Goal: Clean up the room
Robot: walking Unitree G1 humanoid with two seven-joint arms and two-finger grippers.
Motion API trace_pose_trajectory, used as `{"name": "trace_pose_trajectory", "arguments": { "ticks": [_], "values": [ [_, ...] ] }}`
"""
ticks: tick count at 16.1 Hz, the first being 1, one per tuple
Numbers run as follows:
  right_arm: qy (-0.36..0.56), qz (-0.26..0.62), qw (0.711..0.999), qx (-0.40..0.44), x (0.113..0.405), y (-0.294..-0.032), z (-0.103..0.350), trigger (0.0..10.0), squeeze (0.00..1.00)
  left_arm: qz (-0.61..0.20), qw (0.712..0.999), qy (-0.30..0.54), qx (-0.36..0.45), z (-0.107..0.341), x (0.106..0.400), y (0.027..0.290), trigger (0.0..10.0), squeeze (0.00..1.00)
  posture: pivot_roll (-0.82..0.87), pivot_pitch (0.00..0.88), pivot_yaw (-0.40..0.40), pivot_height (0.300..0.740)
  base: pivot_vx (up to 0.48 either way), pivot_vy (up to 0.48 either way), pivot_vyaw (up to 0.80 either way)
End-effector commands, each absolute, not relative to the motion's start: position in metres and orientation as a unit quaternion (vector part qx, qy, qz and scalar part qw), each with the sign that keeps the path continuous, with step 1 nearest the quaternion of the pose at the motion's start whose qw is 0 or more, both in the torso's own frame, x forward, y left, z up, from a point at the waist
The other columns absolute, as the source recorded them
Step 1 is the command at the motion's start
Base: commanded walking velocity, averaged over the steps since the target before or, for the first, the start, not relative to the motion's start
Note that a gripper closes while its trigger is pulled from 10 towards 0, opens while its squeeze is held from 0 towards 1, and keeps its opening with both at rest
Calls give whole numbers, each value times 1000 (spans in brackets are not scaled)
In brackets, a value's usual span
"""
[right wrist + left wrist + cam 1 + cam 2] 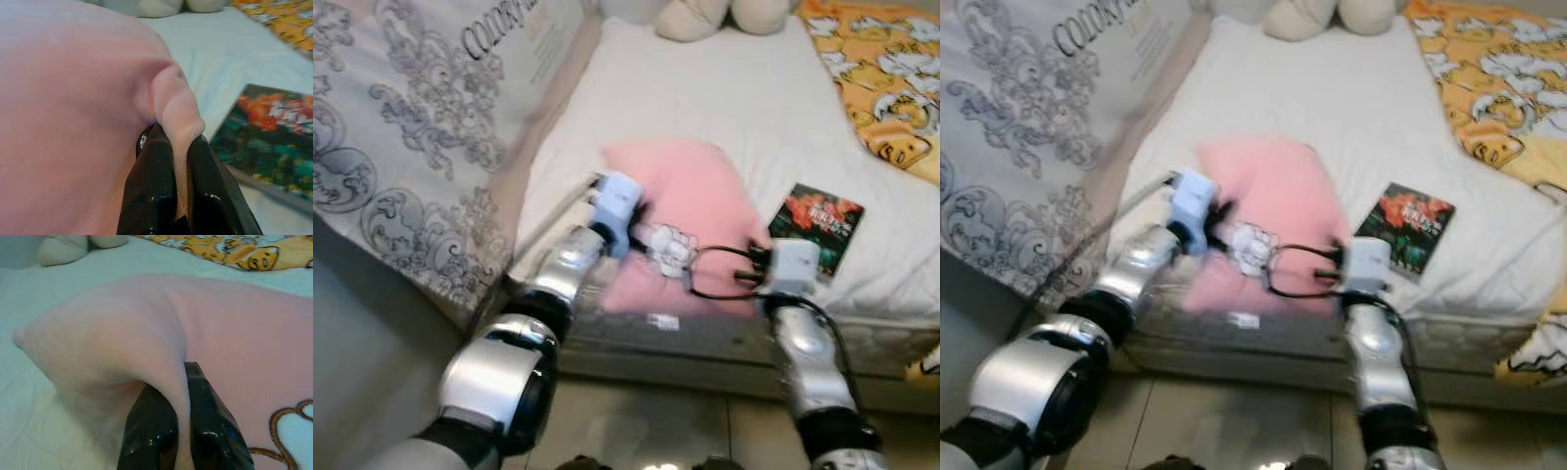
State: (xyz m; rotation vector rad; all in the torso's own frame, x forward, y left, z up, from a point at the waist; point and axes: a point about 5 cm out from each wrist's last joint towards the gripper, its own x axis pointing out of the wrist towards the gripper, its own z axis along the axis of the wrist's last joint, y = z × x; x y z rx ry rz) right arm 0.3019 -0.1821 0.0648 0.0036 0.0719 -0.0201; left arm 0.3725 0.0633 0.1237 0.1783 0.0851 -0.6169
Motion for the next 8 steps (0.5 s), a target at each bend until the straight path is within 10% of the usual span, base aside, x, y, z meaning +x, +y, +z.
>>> {"name": "trace_pose_trajectory", "arguments": {
  "ticks": [1, 8],
  "values": [
    [12, 7, 1000, 8, 308, -169, 74, 10000, 0, -285, 953, 22, 102, 137, 380, 79, 10000, 0, -41, 0, 70, 740, 292, 379, 0],
    [11, 14, 1000, 9, 306, -165, 73, 10000, 0, -287, 949, 18, 127, 144, 385, 78, 10000, 0, -46, 0, 71, 740, 302, 369, 0]
  ]
}}
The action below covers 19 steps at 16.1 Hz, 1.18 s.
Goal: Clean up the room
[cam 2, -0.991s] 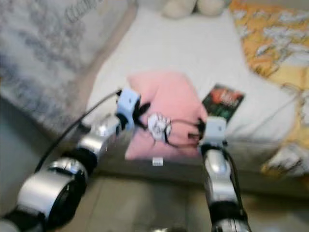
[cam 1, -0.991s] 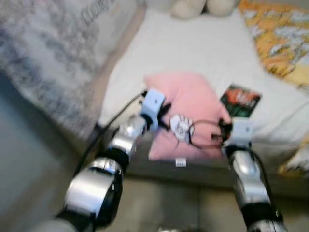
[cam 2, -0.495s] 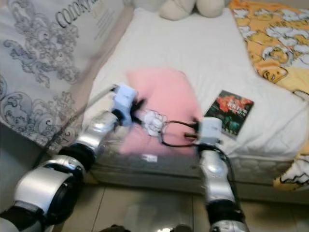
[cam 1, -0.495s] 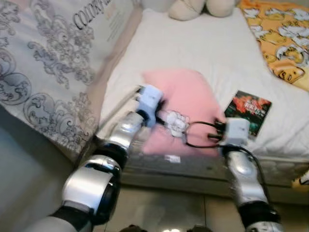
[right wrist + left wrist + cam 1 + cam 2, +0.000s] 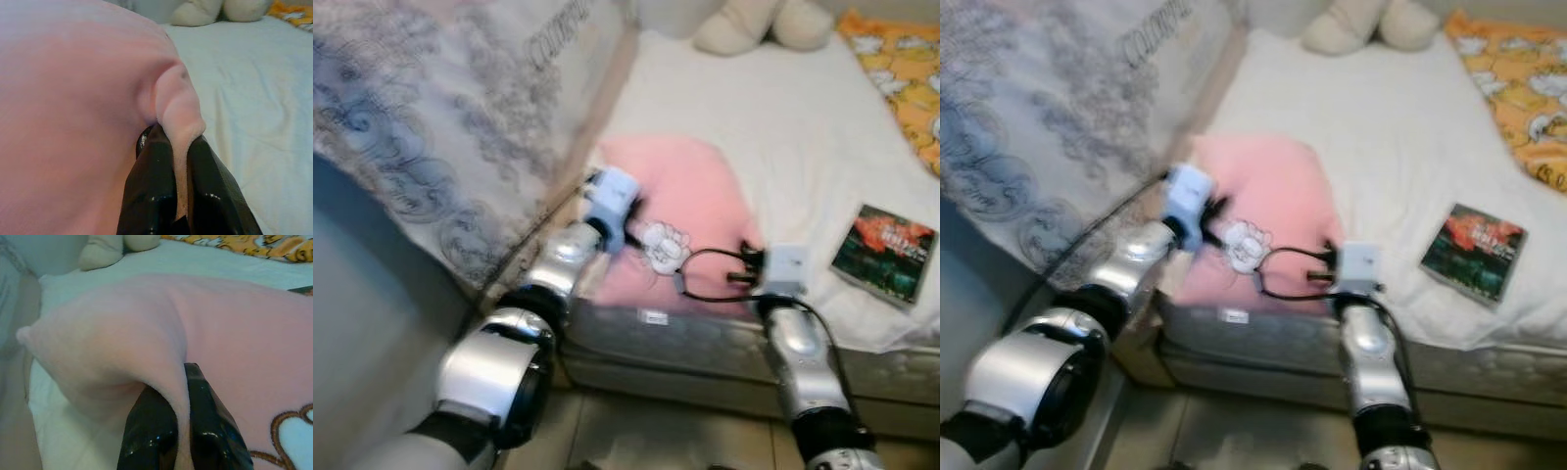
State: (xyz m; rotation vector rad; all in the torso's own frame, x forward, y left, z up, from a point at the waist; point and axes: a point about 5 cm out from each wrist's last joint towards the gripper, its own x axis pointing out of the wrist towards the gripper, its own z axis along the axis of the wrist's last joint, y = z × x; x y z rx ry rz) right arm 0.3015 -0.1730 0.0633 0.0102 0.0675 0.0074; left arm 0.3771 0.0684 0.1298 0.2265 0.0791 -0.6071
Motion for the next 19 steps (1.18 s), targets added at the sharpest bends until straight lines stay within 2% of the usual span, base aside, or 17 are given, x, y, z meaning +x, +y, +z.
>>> {"name": "trace_pose_trajectory", "arguments": {
  "ticks": [1, 3, 7, 11, 19],
  "values": [
    [10, 14, 1000, 9, 306, -165, 73, 10000, 0, -288, 949, 18, 128, 144, 385, 77, 10000, 0, -48, 0, 71, 740, 390, 277, 0],
    [9, 9, 1000, 10, 305, -165, 73, 10000, 0, -292, 947, 22, 130, 143, 384, 75, 10000, 0, -50, 0, 74, 740, 442, 0, 0],
    [17, -8, 1000, 14, 306, -171, 71, 10000, 0, -301, 946, 16, 120, 143, 382, 67, 10000, 0, -51, 0, 78, 740, 0, 0, -519],
    [5, -8, 1000, 8, 312, -174, 78, 10000, 0, -285, 950, 14, 129, 144, 383, 64, 10000, 0, -49, 0, 79, 740, 0, 0, 0],
    [-5, -10, 1000, 7, 318, -178, 85, 10000, 0, -291, 947, 5, 134, 144, 381, 55, 10000, 0, -48, 0, 79, 740, 480, 0, 0]
  ]
}}
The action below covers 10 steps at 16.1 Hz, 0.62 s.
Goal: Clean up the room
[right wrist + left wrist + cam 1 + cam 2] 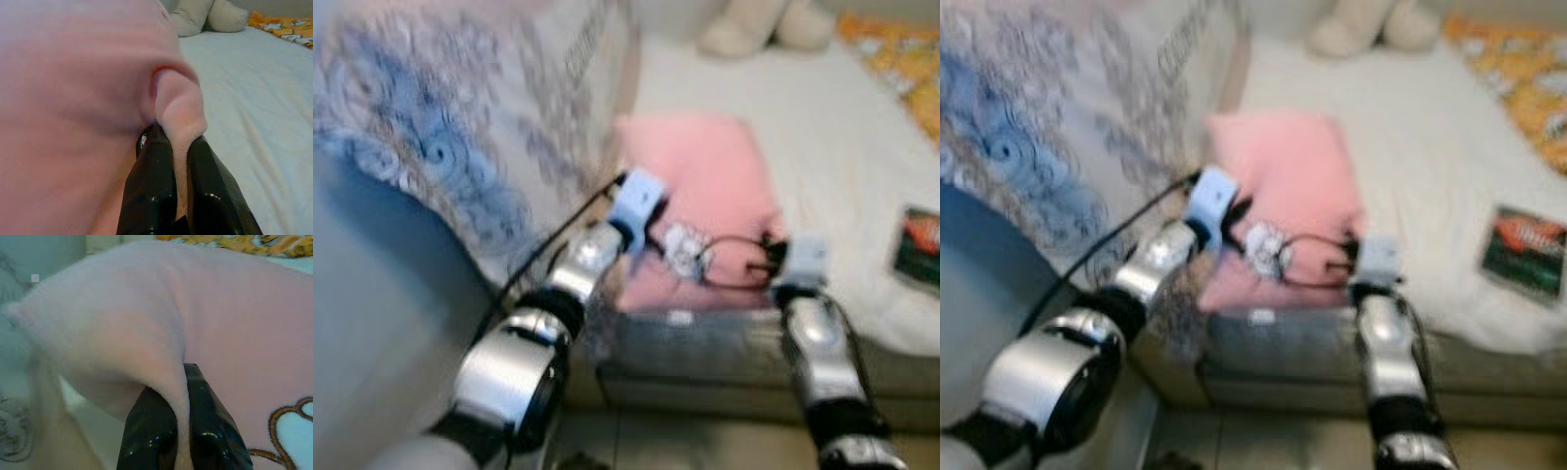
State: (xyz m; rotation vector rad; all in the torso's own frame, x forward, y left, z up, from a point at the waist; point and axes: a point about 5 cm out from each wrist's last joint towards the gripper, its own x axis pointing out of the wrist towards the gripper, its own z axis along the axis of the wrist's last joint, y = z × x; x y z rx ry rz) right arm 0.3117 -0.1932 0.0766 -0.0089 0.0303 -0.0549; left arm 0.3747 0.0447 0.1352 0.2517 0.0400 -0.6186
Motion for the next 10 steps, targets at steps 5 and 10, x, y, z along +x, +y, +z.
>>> {"name": "trace_pose_trajectory", "arguments": {
  "ticks": [5, 10],
  "values": [
    [-5, -20, 998, 61, 348, -189, 107, 10000, 0, -273, 945, -15, 178, 167, 391, 50, 10000, 0, -14, 0, 79, 740, 192, 0, 0],
    [79, 0, 966, 246, 371, -165, 99, 10000, 0, -257, 907, -51, 330, 200, 402, 41, 10000, 0, 94, 72, 91, 740, 0, 0, 0]
  ]
}}
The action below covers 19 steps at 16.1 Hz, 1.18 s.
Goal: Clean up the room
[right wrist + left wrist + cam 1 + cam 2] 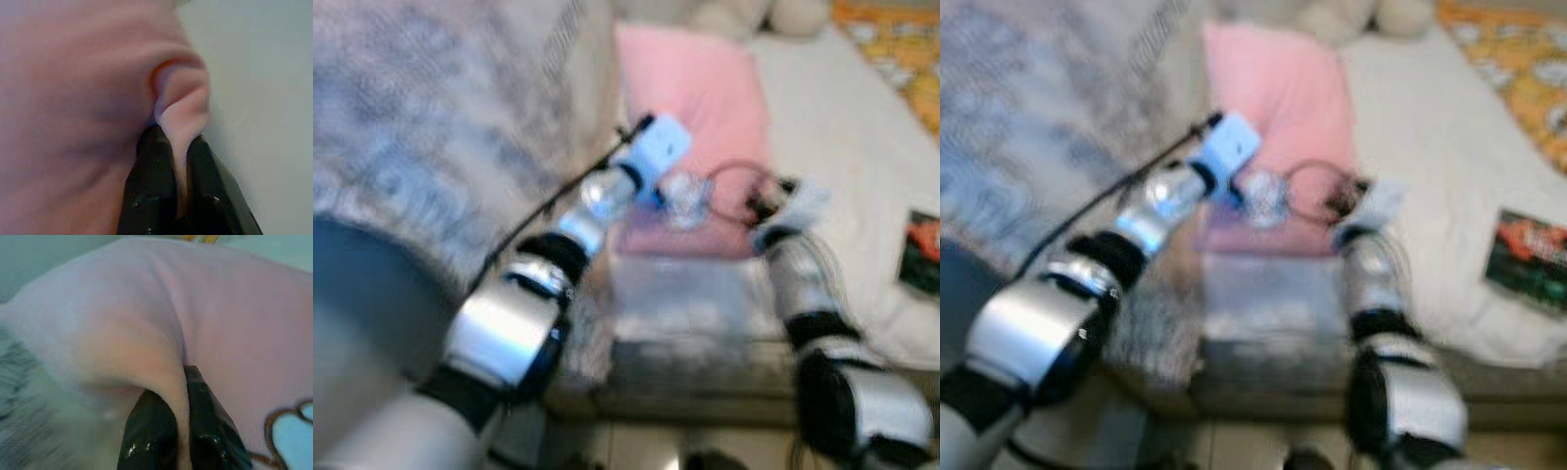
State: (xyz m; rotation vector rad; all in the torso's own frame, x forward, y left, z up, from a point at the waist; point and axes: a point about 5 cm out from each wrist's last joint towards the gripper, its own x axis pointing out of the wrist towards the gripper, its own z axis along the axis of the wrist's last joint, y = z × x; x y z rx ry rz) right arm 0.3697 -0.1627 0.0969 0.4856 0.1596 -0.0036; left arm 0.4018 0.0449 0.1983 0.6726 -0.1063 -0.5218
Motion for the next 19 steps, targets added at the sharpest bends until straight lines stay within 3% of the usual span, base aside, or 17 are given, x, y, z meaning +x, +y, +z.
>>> {"name": "trace_pose_trajectory", "arguments": {
  "ticks": [1, 4, 6, 9, 12, 16, 19],
  "values": [
    [103, 12, 956, 274, 369, -151, 91, 10000, 0, -246, 892, -51, 376, 201, 404, 47, 10000, 0, 112, 94, 94, 740, 0, 0, 0],
    [157, 47, 952, 258, 363, -110, 76, 10000, 0, -205, 848, -47, 487, 204, 411, 71, 10000, 0, 134, 184, 69, 740, 0, 0, 0],
    [156, 60, 959, 230, 367, -105, 83, 10000, 0, -185, 846, -46, 499, 206, 413, 78, 10000, 0, 125, 205, 55, 740, 0, 0, 0],
    [132, 53, 968, 205, 376, -106, 98, 10000, 0, -156, 866, -59, 472, 219, 417, 79, 10000, 0, 124, 233, 31, 740, 0, 0, 0],
    [80, 54, 974, 205, 387, -110, 122, 10000, 0, -155, 865, -101, 466, 245, 419, 69, 10000, 0, 142, 245, 30, 740, 0, 0, 0],
    [65, -51, 973, 216, 391, -150, 128, 10000, 0, -166, 818, -139, 533, 241, 413, 50, 10000, 0, 135, 274, 41, 740, 0, 0, 0],
    [97, -62, 972, 206, 387, -145, 116, 10000, 0, -179, 791, -134, 569, 223, 410, 46, 10000, 0, 117, 284, 43, 740, 0, 0, 0]
  ]
}}
